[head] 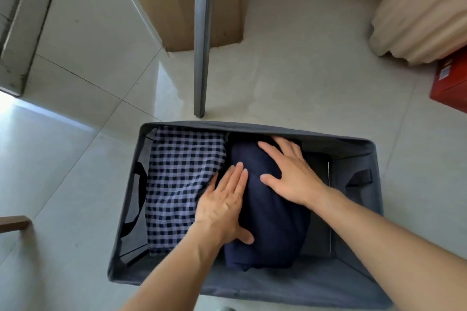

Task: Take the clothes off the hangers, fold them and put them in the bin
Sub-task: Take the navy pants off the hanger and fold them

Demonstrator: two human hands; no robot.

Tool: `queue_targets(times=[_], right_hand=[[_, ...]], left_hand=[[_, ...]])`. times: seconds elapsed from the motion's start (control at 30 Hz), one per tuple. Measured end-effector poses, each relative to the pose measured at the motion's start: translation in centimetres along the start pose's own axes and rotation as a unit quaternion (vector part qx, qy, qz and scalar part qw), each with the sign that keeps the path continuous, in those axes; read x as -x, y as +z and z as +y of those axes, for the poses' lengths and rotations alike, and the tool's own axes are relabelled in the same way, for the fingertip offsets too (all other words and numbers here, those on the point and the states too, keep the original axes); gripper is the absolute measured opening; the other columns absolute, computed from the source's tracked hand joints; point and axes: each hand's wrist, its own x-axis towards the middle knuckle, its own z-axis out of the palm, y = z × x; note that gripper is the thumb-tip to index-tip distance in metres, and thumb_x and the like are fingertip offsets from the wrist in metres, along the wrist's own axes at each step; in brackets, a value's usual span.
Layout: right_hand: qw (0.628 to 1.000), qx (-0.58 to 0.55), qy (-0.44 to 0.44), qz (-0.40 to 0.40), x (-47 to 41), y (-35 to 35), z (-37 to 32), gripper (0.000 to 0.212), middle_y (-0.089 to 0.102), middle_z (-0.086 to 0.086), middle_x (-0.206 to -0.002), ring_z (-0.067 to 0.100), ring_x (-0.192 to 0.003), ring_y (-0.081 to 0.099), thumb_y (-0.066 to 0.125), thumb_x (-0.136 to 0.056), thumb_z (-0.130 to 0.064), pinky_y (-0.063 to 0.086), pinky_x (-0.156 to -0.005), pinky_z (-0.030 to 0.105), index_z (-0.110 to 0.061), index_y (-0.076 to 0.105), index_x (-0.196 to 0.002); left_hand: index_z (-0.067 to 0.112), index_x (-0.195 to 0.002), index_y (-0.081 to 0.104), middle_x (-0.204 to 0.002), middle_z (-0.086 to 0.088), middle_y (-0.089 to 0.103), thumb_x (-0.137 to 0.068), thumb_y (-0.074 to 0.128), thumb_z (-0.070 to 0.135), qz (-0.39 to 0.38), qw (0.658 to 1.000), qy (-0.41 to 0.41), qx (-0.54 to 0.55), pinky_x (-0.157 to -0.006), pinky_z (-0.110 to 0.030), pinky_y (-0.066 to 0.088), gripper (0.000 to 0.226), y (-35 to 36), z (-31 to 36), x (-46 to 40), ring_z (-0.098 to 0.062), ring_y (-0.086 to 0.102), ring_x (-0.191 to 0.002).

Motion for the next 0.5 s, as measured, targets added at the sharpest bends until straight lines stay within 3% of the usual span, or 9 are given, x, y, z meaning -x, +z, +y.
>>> queue_targets(times=[0.1,0.2,0.4,0.5], right_hand=[[0.997,0.07,0.007,-0.018,4.7,1.4,0.6,0.112,-0.028,-0.009,-0.158,0.014,-0.147,-0.025,0.067,-0.077,-0.058,-0.003,-0.122,0.045,-0.038,-0.012,-0.153],[0.98,0.172,0.039,-0.091,5.9,4.2,0.3,0.127,-0.044,-0.002,-0.151,0.024,-0.143,-0.034,0.068,-0.073,-0.065,-0.006,-0.12,0.053,-0.035,-0.03,-0.147],[0.972,0.189,0.095,-0.107,5.8,3.8,-1.6,0.121,-0.034,0.006,-0.157,0.032,-0.148,-0.021,0.069,-0.081,-0.053,0.0,-0.118,0.059,-0.028,-0.028,-0.149],[0.974,0.174,0.094,-0.113,7.7,2.3,-2.0,0.106,-0.028,0.004,-0.16,0.028,-0.149,-0.018,0.064,-0.089,-0.046,0.002,-0.12,0.054,-0.03,-0.02,-0.152]], left_hand=[[0.008,-0.151,-0.025,-0.159,-0.007,-0.032,-0.074,0.068,0.067,-0.016,0.999,-0.021,-0.04,-0.123,-0.035,-0.004,0.134,-0.1,-0.7,-0.6,-0.017,-0.02,-0.15],[0.003,-0.149,-0.027,-0.158,-0.012,-0.032,-0.08,0.065,0.064,-0.033,0.996,-0.045,-0.065,-0.124,-0.035,-0.003,0.129,0.4,-0.2,-1.1,-0.021,-0.02,-0.15],[0.0,-0.15,-0.021,-0.16,-0.019,-0.023,-0.092,0.06,0.045,0.0,0.996,-0.074,-0.051,-0.123,-0.037,-0.001,0.109,0.6,2.5,0.4,-0.029,-0.015,-0.151],[0.006,-0.156,0.013,-0.164,-0.015,0.009,-0.088,0.066,0.029,0.121,0.992,0.026,-0.026,-0.124,-0.043,0.003,0.09,0.8,3.0,3.3,-0.025,-0.003,-0.152]])
